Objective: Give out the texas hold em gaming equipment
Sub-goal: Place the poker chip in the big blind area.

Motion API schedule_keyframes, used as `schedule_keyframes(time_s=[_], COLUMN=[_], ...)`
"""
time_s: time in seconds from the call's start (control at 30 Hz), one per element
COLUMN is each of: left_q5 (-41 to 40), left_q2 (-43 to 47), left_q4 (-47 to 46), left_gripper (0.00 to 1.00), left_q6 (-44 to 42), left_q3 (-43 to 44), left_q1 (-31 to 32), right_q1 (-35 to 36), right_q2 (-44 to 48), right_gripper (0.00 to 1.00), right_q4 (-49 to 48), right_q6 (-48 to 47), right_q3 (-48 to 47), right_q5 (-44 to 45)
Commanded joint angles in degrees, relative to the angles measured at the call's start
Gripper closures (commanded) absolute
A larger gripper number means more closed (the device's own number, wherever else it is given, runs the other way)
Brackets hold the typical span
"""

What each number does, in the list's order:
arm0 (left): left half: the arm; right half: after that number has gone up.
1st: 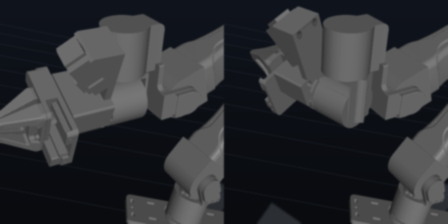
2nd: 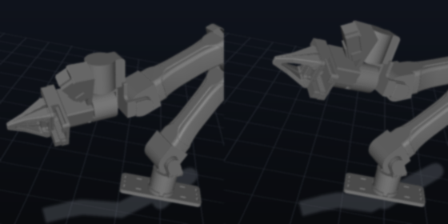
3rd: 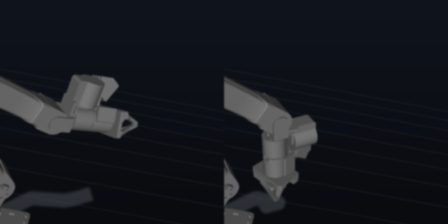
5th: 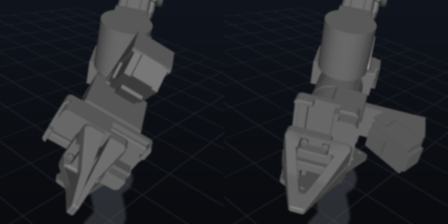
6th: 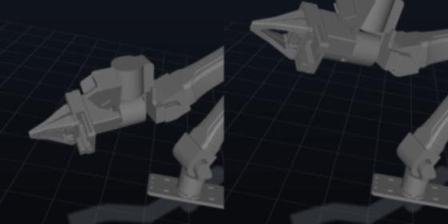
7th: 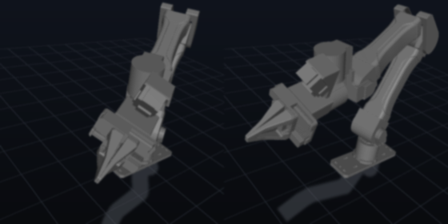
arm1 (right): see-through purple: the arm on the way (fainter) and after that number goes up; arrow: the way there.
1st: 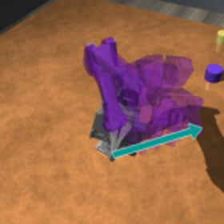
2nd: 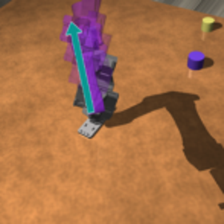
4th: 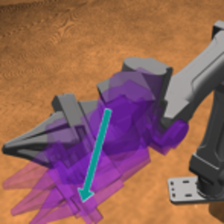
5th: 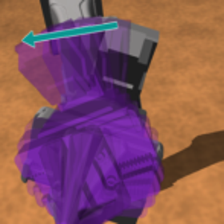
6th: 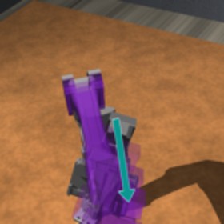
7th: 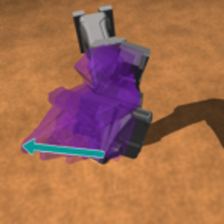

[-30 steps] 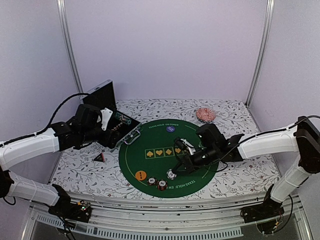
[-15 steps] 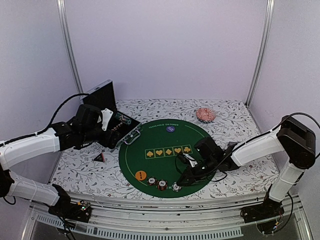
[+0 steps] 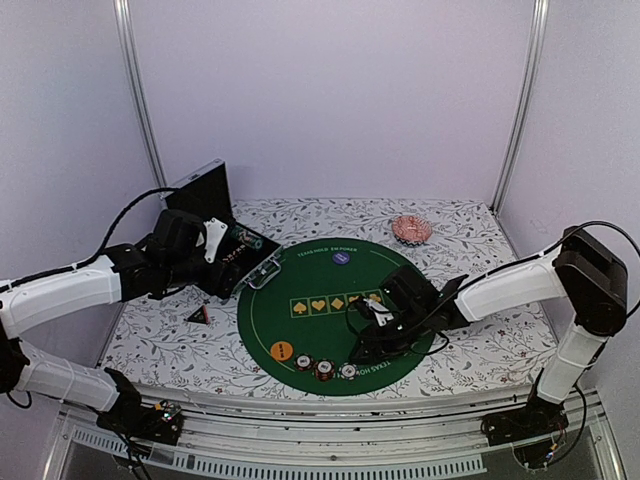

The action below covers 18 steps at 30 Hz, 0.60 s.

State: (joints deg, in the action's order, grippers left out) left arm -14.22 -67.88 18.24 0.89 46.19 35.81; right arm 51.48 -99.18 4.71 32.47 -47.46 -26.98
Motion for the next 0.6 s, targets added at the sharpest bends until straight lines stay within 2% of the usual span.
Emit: schedule_keyframes(time_s=[0.0,0.17,0.3,0.43,0.57], left_q5=[-0.4,-0.1,3.1,10.8,15.6], left_q2=[-0.9,-1.7,-3.4,-9.8,-22.0], left_q4=[-0.4,-0.2,0.0,1.5,5.1], left_gripper=[0.08,0.08,0.08,0.09,0.12], left_q6=[-0.3,0.3,1.5,2.6,4.3], left_q3=[-0.6,0.1,2.9,10.7,24.1], left_q1=[-0.8,-1.5,-4.3,-7.3,-10.2], right_q1=[0.1,0.1,0.0,0.1,0.0], right_q2=[4.7,9.5,13.7,16.8,18.3], right_gripper=[0.47,0.36,0.28,0.22,0.17], right_q4=[11.5,19.2,21.0,21.0,20.5], right_q6=[-2.5,-3.8,-4.9,-6.8,-8.4], right_q3=[-4.8,-8.7,-9.1,-8.0,-6.9], right_q5=[8.5,17.2,20.3,22.5,22.9])
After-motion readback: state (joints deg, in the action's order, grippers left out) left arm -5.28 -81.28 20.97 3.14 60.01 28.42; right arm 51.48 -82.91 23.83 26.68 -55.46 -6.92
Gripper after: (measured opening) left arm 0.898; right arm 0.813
